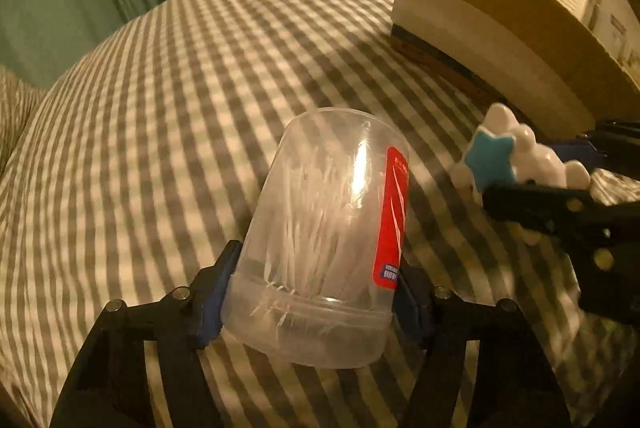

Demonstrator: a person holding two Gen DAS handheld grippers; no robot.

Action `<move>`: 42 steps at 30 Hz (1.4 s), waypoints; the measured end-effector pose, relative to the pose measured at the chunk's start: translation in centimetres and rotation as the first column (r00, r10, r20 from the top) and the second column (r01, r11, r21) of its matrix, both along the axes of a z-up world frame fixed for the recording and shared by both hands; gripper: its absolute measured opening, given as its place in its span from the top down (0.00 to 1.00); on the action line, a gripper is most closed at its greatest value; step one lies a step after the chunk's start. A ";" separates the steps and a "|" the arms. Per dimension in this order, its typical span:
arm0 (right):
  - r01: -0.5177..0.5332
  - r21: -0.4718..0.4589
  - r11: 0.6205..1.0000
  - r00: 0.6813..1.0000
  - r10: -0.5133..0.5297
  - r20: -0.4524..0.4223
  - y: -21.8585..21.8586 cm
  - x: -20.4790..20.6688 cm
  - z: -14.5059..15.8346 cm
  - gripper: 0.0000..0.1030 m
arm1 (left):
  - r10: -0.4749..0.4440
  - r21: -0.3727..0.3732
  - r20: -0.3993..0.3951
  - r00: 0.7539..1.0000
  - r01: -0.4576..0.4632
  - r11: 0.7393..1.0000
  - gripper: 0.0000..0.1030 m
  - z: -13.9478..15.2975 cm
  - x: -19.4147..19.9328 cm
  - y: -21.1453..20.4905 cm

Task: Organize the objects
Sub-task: 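Grasp the clear floss-pick container with the left tool, then carry the floss container into the box with the left tool while the right tool drops the plush toy in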

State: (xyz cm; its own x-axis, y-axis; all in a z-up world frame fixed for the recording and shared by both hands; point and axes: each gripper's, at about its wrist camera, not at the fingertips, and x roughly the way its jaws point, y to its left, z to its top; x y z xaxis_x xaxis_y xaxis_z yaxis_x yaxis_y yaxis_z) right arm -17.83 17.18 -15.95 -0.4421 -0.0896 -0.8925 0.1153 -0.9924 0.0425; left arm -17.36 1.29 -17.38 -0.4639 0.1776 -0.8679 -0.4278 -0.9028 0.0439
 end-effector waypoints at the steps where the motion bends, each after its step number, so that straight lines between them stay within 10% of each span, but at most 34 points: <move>1: 0.000 0.002 1.000 1.000 0.001 -0.005 0.0 0.1 0.2 0.58 | 0.009 -0.010 0.001 1.000 -0.009 1.000 0.32 0.3 0.5 -0.1; 17: 0.016 -0.077 0.997 0.981 -0.031 -0.192 2.1 8.3 7.7 0.58 | 0.297 0.039 -0.096 0.950 -0.294 0.955 0.39 9.7 10.2 -2.5; 30: 0.007 -0.117 0.993 0.935 -0.048 -0.352 5.6 14.7 15.3 0.58 | 0.193 0.104 -0.328 0.925 -0.168 0.980 0.39 20.9 15.2 3.8; 42: 0.066 -0.089 0.994 0.875 -0.101 -0.473 13.1 14.5 21.0 0.58 | 0.085 0.164 -0.332 0.939 -0.031 0.986 0.39 22.6 10.0 12.4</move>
State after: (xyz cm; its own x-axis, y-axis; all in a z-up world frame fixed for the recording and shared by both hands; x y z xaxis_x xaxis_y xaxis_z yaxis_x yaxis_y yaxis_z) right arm -3.35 30.32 5.08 -0.8207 -0.0865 -0.5648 0.0558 -0.9959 0.0714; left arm -7.37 13.70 5.22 -0.7379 0.2606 -0.6226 -0.3586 -0.9328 0.0346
